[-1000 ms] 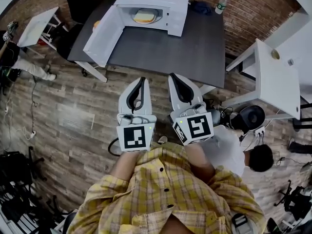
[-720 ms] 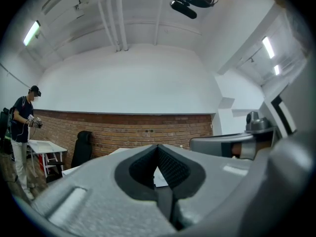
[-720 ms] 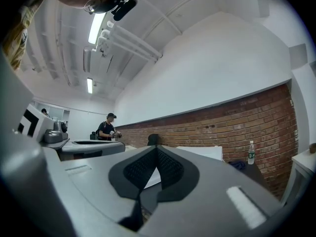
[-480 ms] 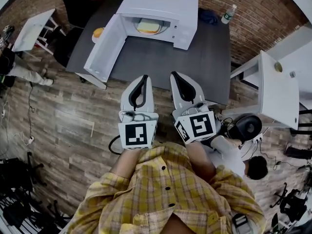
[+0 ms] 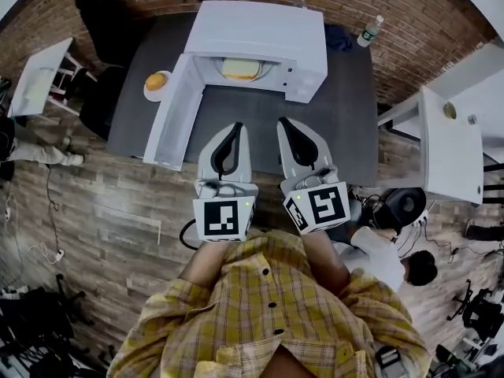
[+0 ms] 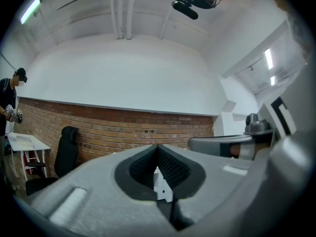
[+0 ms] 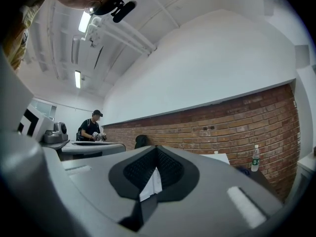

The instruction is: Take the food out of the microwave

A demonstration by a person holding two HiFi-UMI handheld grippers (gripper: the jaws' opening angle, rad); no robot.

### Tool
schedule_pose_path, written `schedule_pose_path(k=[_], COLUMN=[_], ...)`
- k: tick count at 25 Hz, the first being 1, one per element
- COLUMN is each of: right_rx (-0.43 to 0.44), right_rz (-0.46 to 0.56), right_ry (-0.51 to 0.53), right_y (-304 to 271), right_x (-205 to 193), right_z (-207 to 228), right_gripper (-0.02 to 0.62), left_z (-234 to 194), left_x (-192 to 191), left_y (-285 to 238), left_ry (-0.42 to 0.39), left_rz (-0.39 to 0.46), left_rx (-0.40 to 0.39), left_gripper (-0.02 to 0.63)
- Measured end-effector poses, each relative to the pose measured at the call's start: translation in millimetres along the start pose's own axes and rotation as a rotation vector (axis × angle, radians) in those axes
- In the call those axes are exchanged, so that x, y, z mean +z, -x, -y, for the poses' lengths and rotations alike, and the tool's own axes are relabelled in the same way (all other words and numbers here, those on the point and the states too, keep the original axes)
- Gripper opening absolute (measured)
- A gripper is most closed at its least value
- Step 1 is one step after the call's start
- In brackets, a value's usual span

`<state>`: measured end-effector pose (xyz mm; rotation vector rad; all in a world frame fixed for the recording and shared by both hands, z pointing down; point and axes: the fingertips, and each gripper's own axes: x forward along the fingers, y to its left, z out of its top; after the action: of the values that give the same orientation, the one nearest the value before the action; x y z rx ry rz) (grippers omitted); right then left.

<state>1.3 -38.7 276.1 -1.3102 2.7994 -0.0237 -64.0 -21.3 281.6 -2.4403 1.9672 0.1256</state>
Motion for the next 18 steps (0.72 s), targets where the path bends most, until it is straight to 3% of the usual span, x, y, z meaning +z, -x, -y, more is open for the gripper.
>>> schedule_pose_path(k=[6,13,18], right_rx=[-0.062,-0.138,-0.131], right_rz=[-0.03,-0.049,-0.078], right_ry=[-0.013,-0.012,0.003], right_y=[-57.0,-83.7,-99.3], right_x=[-17.0,-24.9,-35.8], right_z=[9.9,24.3,36.2], right_gripper=[0.003,0.003,0.003], left_z=[-36.2,-55.2,-58.2], left_x=[-8.4,-21.9,-37.7], left_y=[-45.1,-76.8,-95.3], left_ry=[0.012,0.026,0.018], left_rz=[-0.02,-0.035,-0.067], left_rx=[-0.068,-0.113,-0.124], left_gripper=[0.0,0.0,0.0])
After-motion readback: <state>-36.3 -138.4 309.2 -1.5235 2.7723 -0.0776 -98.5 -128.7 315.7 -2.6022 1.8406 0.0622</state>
